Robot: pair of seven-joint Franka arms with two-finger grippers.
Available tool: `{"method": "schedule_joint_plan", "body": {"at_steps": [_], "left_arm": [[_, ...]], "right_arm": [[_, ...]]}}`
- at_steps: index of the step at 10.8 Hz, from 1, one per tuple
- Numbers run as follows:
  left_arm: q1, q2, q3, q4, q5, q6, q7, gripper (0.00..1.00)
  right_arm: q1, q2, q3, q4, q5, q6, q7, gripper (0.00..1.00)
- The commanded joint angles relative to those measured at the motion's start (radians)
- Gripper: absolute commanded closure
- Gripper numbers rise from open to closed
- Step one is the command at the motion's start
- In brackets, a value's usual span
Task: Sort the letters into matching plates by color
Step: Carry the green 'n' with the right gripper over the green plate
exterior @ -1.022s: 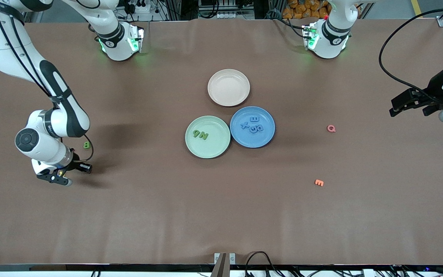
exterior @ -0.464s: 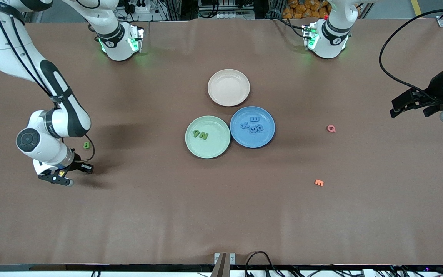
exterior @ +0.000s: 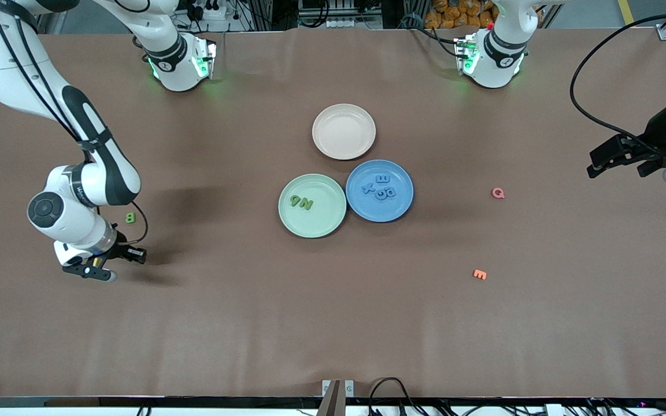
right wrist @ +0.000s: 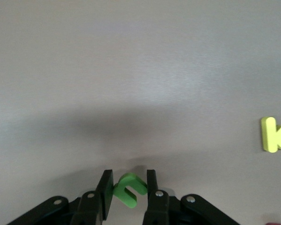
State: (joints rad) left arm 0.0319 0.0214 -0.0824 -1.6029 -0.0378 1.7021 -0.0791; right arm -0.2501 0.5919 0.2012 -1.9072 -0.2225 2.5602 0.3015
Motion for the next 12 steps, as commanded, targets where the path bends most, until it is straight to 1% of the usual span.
{"method": "schedule_joint_plan", "body": {"at_steps": [1,6,8,10,12], "left_arm": [[0.003,-0.005,0.001,0.001,-0.013,0.014,0.004,0.0],[0.003,-0.005,0.0,0.001,-0.011,0.016,0.015,0.0],[0.002,-0.008,0.0,0.0,-0.013,0.016,0.013,0.0],[0.005,-0.005,0.0,0.0,-0.021,0.016,0.018,0.0],[-0.001,0.003,0.0,0.0,-0.01,0.022,0.018,0.0]], "right_arm": [[0.009,-0.056,0.038,-0.013,-0.011,-0.044,0.011,0.77],[0.138,-0.087,0.04,-0.009,-0.005,-0.1,0.126,0.77],[0.211,-0.087,0.04,-0.004,-0.003,-0.1,0.201,0.77],[0.293,-0.087,0.038,0.0,0.04,-0.1,0.26,0.77],[0.368,-0.087,0.04,0.007,0.06,-0.1,0.332,0.77]]}}
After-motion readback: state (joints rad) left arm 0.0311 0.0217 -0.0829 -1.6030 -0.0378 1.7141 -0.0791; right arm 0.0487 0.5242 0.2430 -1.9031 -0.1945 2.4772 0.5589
